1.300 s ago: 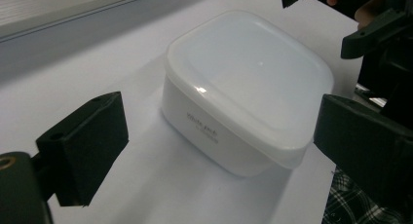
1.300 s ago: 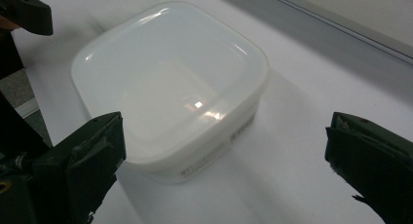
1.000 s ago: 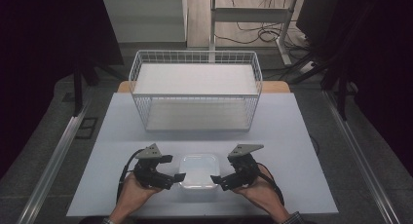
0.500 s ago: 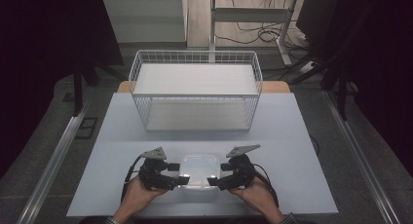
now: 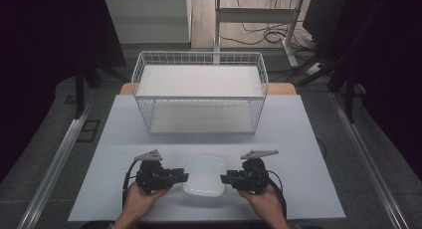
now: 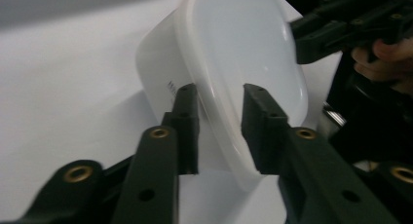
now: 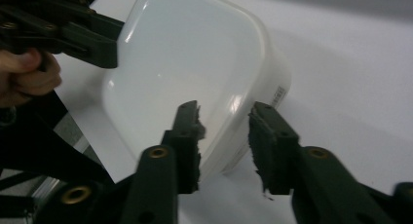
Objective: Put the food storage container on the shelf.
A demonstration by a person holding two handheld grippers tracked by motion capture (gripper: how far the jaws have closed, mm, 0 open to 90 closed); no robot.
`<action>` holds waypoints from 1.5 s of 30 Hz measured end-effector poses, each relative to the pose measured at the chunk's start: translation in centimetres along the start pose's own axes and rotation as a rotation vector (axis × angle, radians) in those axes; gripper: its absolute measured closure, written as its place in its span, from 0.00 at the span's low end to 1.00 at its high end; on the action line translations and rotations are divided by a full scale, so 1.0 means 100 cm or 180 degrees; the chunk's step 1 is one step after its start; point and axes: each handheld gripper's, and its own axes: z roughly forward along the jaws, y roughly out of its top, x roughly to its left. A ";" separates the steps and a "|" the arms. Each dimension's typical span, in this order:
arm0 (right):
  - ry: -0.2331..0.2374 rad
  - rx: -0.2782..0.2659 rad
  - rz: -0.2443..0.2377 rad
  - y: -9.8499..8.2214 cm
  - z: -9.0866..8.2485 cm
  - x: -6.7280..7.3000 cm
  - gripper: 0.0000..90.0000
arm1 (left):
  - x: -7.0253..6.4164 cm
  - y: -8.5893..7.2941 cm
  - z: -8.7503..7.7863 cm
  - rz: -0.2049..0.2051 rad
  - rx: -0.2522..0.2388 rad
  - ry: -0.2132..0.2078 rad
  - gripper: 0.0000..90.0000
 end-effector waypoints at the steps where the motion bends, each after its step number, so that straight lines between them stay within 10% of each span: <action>1: -0.0015 -0.0058 -0.0024 0.000 -0.003 0.001 0.85 | 0.000 0.001 -0.002 -0.0010 -0.0046 0.0025 0.85; 24: -0.0065 -0.0419 -0.0243 0.015 -0.016 0.001 0.88 | -0.014 0.020 -0.010 0.0152 -0.0237 0.0216 0.89; 45: -0.0076 -0.0814 -0.0344 0.074 -0.040 -0.004 0.88 | -0.017 0.083 -0.025 0.0302 -0.0508 0.0298 0.89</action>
